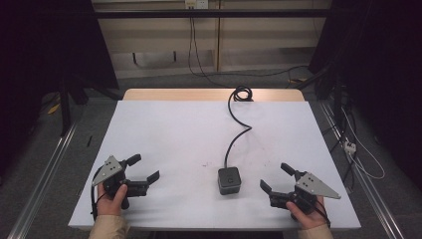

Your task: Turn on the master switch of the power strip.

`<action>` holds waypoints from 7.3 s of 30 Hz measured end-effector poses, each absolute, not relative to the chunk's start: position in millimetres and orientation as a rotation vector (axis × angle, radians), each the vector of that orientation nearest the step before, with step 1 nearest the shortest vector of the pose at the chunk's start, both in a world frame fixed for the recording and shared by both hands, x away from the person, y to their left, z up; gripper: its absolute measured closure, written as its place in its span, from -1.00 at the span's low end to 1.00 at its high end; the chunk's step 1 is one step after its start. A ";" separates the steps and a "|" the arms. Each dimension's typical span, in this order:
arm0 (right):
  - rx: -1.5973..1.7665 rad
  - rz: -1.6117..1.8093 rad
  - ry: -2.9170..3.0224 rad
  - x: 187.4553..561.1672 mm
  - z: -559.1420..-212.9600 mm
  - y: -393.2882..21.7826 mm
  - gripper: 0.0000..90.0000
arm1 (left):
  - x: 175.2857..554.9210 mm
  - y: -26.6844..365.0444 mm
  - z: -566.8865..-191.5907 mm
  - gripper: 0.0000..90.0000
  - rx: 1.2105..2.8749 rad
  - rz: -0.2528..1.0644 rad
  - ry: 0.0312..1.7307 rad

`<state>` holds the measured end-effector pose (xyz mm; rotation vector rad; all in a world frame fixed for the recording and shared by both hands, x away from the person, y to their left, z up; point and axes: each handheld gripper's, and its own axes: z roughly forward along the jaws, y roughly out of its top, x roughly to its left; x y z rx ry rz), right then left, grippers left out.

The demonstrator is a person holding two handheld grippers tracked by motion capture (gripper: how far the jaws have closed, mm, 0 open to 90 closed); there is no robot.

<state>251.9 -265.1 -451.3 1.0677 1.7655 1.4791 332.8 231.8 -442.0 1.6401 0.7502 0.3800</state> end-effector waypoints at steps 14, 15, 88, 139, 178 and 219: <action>1.054 1.472 1.786 254.4 -451.6 -260.2 -0.84 | 332.0 231.0 -441.6 -0.94 1.636 0.371 0.728; 1.054 1.471 1.786 254.7 -451.4 -259.6 -0.84 | 331.9 230.9 -441.7 -0.94 1.635 0.372 0.726; 0.976 1.580 1.963 281.3 -436.1 -215.6 -0.12 | 329.5 229.4 -441.8 -0.94 1.656 0.383 0.688; 0.957 1.665 2.122 285.1 -432.0 -211.1 0.81 | 329.1 228.8 -441.7 -0.94 1.655 0.389 0.681; 0.927 1.633 2.221 291.4 -436.1 -193.4 1.00 | 329.0 229.3 -442.1 -0.94 1.654 0.388 0.690; 0.889 1.592 2.218 288.3 -440.0 -189.6 1.00 | 328.4 229.2 -441.5 -0.94 1.654 0.386 0.686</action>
